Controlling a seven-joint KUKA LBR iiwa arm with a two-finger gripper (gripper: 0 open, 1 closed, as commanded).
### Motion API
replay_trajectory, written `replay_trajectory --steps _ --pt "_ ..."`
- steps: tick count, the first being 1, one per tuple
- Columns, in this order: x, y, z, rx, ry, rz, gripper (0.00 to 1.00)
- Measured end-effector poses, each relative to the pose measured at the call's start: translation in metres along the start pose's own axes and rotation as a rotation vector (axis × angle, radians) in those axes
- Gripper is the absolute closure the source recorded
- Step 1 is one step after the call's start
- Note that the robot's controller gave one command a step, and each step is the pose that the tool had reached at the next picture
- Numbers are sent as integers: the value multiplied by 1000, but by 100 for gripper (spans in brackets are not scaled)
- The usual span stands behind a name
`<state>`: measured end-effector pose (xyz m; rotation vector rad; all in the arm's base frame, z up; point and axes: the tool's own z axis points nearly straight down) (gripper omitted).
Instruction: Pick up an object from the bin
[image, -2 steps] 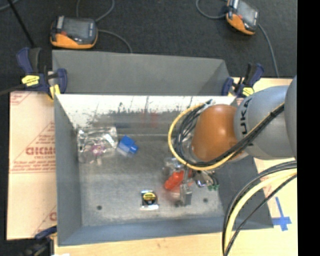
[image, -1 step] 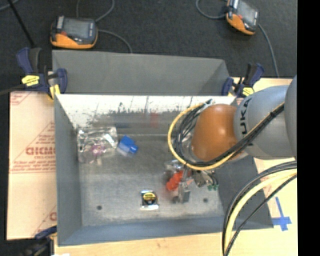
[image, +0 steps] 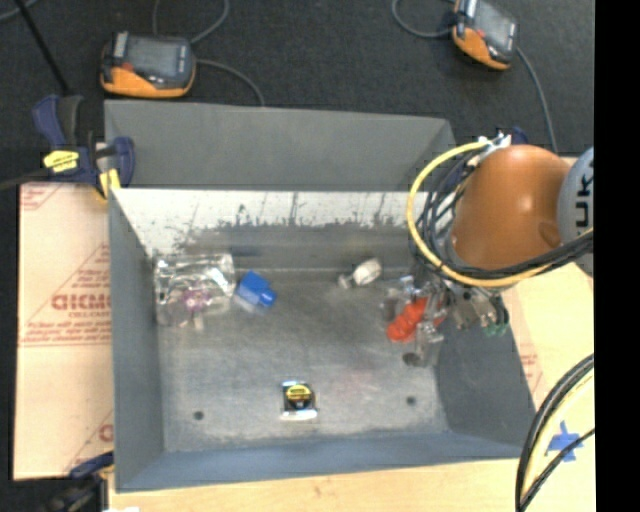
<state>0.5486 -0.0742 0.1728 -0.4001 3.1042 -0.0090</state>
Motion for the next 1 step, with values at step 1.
replay_trajectory --steps 1 --pt "12 -4 -95 -1 0 12 100"
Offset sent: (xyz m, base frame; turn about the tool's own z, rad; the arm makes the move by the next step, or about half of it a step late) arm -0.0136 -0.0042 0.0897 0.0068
